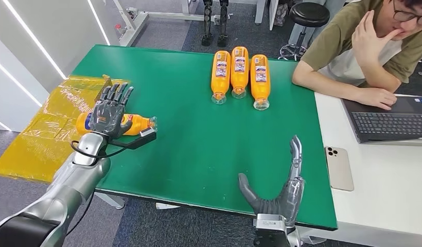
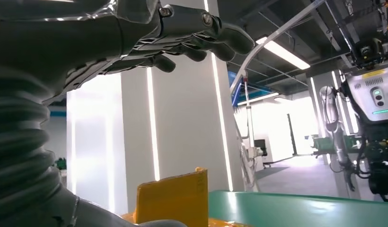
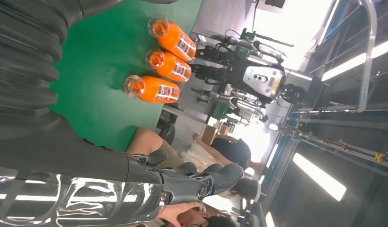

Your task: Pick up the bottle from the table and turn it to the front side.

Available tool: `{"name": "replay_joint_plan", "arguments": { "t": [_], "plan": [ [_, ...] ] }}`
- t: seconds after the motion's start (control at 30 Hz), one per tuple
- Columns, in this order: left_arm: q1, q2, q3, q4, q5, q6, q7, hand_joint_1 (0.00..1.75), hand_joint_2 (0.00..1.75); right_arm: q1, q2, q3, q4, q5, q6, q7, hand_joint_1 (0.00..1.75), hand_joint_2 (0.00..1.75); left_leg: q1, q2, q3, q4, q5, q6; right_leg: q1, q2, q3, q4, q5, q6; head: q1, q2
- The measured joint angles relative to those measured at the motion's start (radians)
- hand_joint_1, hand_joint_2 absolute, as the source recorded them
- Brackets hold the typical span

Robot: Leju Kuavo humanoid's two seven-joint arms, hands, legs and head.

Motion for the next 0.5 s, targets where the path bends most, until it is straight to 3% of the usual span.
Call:
{"name": "replay_joint_plan", "arguments": {
  "t": [0.07, 0.17, 0.23, 0.3, 0.4, 0.5],
  "plan": [
    [0.031, -0.005, 0.061, -0.057, 0.04, 0.0, -0.082, 0.0, 1.75, 0.001, 0.0, -0.002, -0.001, 0.001, 0.0, 0.0, 0.0, 1.75, 0.0, 0.0, 0.0, 0.0, 0.0, 0.0, 0.0, 0.0, -0.001, 0.0, 0.0, 0.0, 0.0, 0.0],
    [0.073, -0.049, 0.212, -0.176, 0.176, 0.001, -0.333, 0.0, 1.75, 0.002, 0.001, -0.004, -0.002, 0.002, 0.0, 0.002, 0.0, 1.75, 0.0, 0.0, 0.0, 0.0, 0.0, 0.0, 0.0, 0.0, -0.001, -0.001, 0.0, 0.0, 0.0, 0.0],
    [0.096, -0.095, 0.307, -0.264, 0.37, 0.002, -0.47, 0.0, 1.75, 0.002, 0.002, -0.005, -0.002, 0.0, 0.0, 0.002, 0.0, 1.75, 0.0, 0.001, -0.001, 0.0, 0.0, 0.0, 0.0, 0.0, -0.001, -0.001, 0.0, 0.0, 0.0, 0.0],
    [0.123, -0.138, 0.341, -0.369, 0.657, 0.004, -0.515, 0.0, 1.75, 0.002, 0.002, -0.006, -0.002, -0.008, 0.0, -0.003, 0.0, 1.75, -0.001, 0.002, 0.0, 0.001, -0.001, 0.001, -0.001, 0.001, -0.001, -0.001, 0.0, 0.0, 0.0, 0.0],
    [0.169, -0.201, 0.303, -0.529, 1.069, -0.007, -0.524, 0.0, 1.75, 0.002, 0.002, -0.007, 0.002, -0.029, 0.0, -0.017, 0.0, 1.75, -0.001, -0.002, 0.0, 0.001, -0.001, 0.001, -0.001, -0.002, 0.001, -0.002, 0.0, 0.001, 0.0, 0.0],
    [0.225, -0.251, 0.218, -0.646, 1.277, -0.05, -0.528, 0.0, 1.75, 0.003, 0.002, -0.01, 0.003, -0.041, 0.0, -0.023, 0.0, 1.75, -0.001, -0.005, -0.001, 0.001, -0.001, 0.001, -0.001, -0.006, 0.002, -0.002, -0.001, 0.001, 0.0, 0.0]
  ]
}}
